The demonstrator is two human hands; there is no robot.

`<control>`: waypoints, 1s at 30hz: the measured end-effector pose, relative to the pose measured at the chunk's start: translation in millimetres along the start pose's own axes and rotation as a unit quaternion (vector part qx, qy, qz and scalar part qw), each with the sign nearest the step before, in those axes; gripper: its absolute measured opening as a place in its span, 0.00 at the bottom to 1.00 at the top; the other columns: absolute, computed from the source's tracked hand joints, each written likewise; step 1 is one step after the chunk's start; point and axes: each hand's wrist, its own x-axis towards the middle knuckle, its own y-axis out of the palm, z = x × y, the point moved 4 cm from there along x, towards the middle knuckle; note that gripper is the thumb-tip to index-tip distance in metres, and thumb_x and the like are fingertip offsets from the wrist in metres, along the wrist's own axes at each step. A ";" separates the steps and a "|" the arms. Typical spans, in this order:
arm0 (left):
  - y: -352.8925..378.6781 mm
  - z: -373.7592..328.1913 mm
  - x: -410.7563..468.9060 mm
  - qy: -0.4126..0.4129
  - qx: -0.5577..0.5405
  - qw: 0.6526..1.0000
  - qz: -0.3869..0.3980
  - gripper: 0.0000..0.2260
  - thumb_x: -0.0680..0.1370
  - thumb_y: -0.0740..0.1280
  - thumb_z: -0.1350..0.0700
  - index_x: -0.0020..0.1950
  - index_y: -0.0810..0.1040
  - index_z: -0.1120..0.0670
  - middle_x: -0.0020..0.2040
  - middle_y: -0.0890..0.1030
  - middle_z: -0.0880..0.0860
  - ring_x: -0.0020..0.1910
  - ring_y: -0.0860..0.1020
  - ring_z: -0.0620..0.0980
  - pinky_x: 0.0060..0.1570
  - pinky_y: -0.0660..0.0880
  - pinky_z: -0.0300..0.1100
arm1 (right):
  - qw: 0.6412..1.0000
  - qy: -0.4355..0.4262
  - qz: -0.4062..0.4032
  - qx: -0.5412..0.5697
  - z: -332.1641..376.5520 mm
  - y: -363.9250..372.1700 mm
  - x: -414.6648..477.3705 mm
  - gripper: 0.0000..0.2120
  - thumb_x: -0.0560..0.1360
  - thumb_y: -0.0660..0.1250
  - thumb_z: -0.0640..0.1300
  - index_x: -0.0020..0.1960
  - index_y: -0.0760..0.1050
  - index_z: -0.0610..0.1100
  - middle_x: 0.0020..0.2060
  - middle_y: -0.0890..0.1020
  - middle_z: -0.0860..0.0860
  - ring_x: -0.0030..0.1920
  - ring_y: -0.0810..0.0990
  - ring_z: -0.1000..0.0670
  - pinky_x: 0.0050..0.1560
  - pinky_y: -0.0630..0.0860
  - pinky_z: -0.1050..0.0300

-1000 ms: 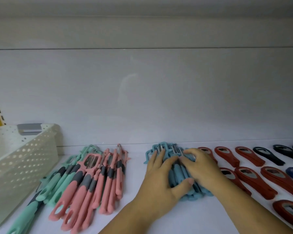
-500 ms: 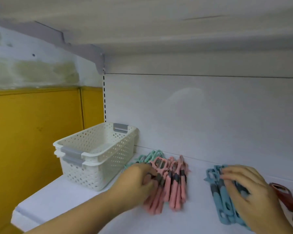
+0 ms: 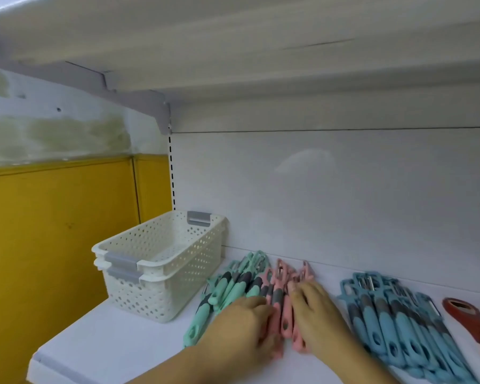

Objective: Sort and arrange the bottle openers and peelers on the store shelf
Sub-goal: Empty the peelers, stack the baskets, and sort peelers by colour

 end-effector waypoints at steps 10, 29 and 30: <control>-3.9 -3.5 9.7 -0.070 -0.234 0.968 0.058 0.13 0.72 0.62 0.56 0.54 0.80 0.48 0.53 0.79 0.42 0.50 0.77 0.41 0.53 0.74 0.39 | 0.991 0.127 0.028 0.010 -17.8 0.8 -4.2 0.32 0.72 0.61 0.66 0.71 0.62 0.53 0.76 0.54 0.51 0.72 0.65 0.49 0.70 0.65 0.49; 18.9 -19.7 66.0 -0.252 -0.090 0.909 0.319 0.04 0.76 0.59 0.56 0.45 0.72 0.55 0.46 0.84 0.59 0.33 0.77 0.51 0.30 0.76 0.37 | 0.973 0.217 -0.017 0.080 -30.6 -10.3 0.4 0.16 0.80 0.54 0.48 0.68 0.65 0.51 0.60 0.77 0.46 0.53 0.78 0.44 0.49 0.73 0.54; 20.6 -19.7 69.4 -0.265 -0.104 0.902 0.323 0.05 0.76 0.60 0.56 0.46 0.72 0.57 0.45 0.84 0.60 0.31 0.77 0.52 0.34 0.78 0.41 | 0.971 0.221 -0.018 0.092 -31.5 -11.1 -0.4 0.17 0.80 0.54 0.46 0.69 0.65 0.52 0.60 0.77 0.46 0.54 0.77 0.44 0.51 0.74 0.52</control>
